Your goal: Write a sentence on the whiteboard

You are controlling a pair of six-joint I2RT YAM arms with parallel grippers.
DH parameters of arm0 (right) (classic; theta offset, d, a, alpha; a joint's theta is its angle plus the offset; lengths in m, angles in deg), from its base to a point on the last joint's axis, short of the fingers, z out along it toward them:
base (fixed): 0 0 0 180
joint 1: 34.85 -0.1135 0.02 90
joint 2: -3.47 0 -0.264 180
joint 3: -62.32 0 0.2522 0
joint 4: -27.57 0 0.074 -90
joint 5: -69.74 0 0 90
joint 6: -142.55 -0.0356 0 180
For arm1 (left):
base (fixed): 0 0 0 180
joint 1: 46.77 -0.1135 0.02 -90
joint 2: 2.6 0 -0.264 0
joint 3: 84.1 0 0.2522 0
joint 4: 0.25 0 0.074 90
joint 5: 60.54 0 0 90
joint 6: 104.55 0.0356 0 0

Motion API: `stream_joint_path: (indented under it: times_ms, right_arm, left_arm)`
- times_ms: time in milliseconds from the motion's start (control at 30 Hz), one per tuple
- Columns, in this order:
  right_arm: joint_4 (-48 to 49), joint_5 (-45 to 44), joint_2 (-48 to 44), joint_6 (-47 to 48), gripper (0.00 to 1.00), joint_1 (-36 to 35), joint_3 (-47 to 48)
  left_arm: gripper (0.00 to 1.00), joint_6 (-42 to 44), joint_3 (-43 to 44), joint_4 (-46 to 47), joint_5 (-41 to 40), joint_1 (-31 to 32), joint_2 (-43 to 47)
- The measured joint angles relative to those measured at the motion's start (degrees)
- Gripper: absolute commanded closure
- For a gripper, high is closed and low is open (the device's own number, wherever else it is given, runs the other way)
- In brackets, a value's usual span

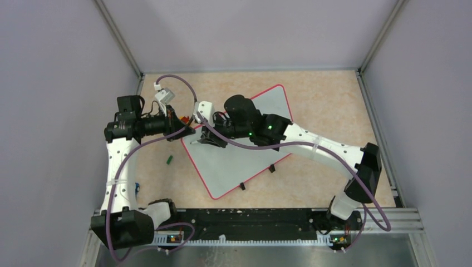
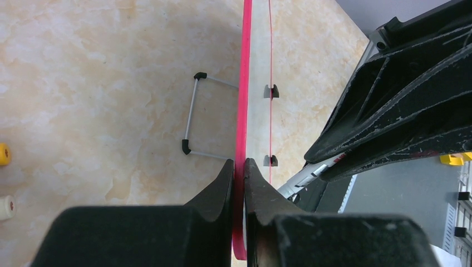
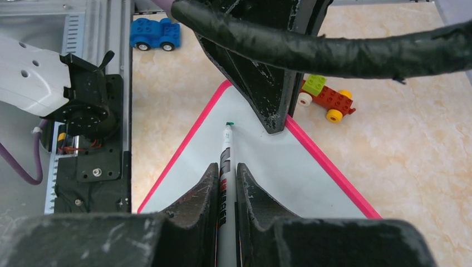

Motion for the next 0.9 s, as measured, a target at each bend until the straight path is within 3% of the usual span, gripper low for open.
stream_joint_path:
  times_ms: [900]
  right_arm:
    - [2.2, 1.4, -1.2, 0.3, 1.0, -0.6, -6.7]
  left_arm:
    - [1.0, 0.0, -0.2, 0.7, -0.7, 0.0, 0.0]
